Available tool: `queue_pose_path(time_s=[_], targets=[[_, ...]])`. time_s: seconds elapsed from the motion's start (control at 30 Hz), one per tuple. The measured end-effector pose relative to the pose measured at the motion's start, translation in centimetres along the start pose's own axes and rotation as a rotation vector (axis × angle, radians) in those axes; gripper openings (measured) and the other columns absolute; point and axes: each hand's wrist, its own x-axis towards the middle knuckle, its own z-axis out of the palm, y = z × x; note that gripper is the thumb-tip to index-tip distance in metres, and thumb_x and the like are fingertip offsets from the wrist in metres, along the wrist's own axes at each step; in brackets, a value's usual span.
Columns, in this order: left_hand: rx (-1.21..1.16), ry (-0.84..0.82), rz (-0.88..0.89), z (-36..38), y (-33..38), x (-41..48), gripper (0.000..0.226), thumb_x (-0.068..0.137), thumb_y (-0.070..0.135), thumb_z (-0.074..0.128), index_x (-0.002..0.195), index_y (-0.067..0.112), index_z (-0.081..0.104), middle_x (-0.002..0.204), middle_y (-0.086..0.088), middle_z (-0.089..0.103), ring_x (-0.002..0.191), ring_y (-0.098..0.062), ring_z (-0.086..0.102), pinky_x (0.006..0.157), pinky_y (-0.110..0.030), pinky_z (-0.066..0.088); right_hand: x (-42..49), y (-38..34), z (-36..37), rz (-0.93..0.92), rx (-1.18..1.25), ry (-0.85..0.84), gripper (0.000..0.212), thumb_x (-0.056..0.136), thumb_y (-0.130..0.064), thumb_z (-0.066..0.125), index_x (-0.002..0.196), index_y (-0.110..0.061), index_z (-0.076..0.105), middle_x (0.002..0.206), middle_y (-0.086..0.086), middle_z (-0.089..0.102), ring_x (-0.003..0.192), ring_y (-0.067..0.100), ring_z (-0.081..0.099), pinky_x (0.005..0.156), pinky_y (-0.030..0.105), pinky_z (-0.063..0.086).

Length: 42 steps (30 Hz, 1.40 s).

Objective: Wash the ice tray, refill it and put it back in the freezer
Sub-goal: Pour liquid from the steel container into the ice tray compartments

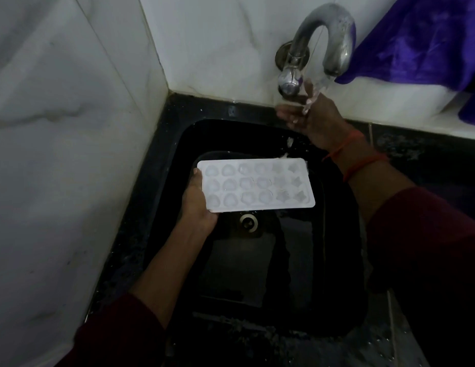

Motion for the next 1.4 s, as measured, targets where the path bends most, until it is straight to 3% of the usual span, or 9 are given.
queue_pose_path(time_s=[0.17,0.23,0.33,0.5,0.6,0.7,0.9,1.07,1.4], targets=[[-0.043,0.04,-0.131,-0.5,-0.3,0.1,0.049,0.109,0.043,0.039,0.128,0.007,0.065,0.12,-0.02,0.074,0.108,-0.038,0.072,0.09,-0.052,0.059,-2.5,7.4,-3.4,0.118,-0.323,0.032,0.039,0.101,-0.045,0.051,0.098,-0.014,0.076,0.091,0.002,0.075,0.089,0.024,0.069,0.075,0.03,0.055],[-0.03,0.035,-0.179,-0.6,-0.3,0.0,0.041,0.109,0.035,0.044,0.12,0.003,0.068,0.108,-0.018,0.077,0.093,-0.035,0.076,0.078,-0.049,0.063,-4.3,10.1,-4.7,0.187,-0.125,0.0,0.03,0.1,-0.036,0.055,0.096,-0.013,0.074,0.094,0.008,0.076,0.093,0.03,0.071,0.081,0.039,0.058],[-0.017,0.054,-0.285,-0.3,-0.4,-0.4,0.031,0.106,0.024,0.05,0.111,0.0,0.069,0.092,-0.019,0.078,0.075,-0.034,0.077,0.057,-0.045,0.064,-6.5,12.5,-5.7,0.227,0.12,-0.012,0.022,0.101,-0.029,0.053,0.099,-0.013,0.068,0.079,0.0,0.075,0.072,0.017,0.07,0.061,0.028,0.058],[-0.141,0.007,-0.408,0.3,-0.1,-0.4,0.039,0.105,0.024,0.048,0.124,-0.008,0.06,0.122,-0.035,0.066,0.113,-0.048,0.064,0.068,-0.059,0.062,-8.1,15.1,-6.1,0.371,0.318,0.119,0.027,0.09,-0.023,0.051,0.106,-0.007,0.065,0.093,0.015,0.069,0.075,0.026,0.069,0.053,0.027,0.057],[-0.191,-0.019,-0.413,0.7,0.4,0.0,0.046,0.102,0.032,0.056,0.135,0.0,0.06,0.137,-0.03,0.06,0.121,-0.049,0.061,0.061,-0.05,0.064,-8.2,15.3,-5.7,0.47,0.358,0.149,0.035,0.09,-0.022,0.046,0.114,-0.003,0.064,0.091,0.018,0.071,0.068,0.026,0.074,0.053,0.029,0.06],[-0.237,-0.032,-0.421,1.3,1.0,-0.1,0.052,0.099,0.038,0.06,0.138,0.003,0.062,0.138,-0.026,0.06,0.111,-0.046,0.063,0.056,-0.041,0.063,-8.1,14.8,-5.4,0.412,0.419,0.164,0.032,0.102,-0.027,0.041,0.105,-0.006,0.066,0.074,0.011,0.074,0.062,0.021,0.073,0.059,0.032,0.062],[-0.313,-0.055,-0.462,0.8,0.9,-2.0,0.064,0.088,0.049,0.071,0.134,0.005,0.065,0.135,-0.028,0.06,0.093,-0.04,0.07,0.056,-0.034,0.064,-9.3,15.9,-4.1,0.412,0.423,0.19,0.033,0.104,-0.033,0.048,0.111,-0.007,0.068,0.08,0.009,0.076,0.068,0.02,0.075,0.057,0.03,0.062],[-0.38,-0.093,-0.402,0.9,1.6,-3.0,0.079,0.077,0.057,0.081,0.136,0.006,0.064,0.133,-0.025,0.062,0.096,-0.037,0.075,0.06,-0.034,0.064,-10.5,13.5,-4.0,0.259,0.375,0.175,0.044,0.105,-0.045,0.04,0.099,-0.011,0.067,0.072,0.006,0.075,0.063,0.017,0.073,0.056,0.028,0.061],[-0.387,-0.133,-0.35,1.1,0.7,-6.7,0.073,0.077,0.054,0.081,0.133,0.009,0.068,0.132,-0.021,0.066,0.107,-0.037,0.073,0.065,-0.035,0.065,-13.6,13.3,-3.6,0.124,0.364,0.3,0.05,0.107,-0.044,0.027,0.088,-0.014,0.062,0.055,-0.001,0.063,0.049,0.013,0.062,0.048,0.025,0.056]])
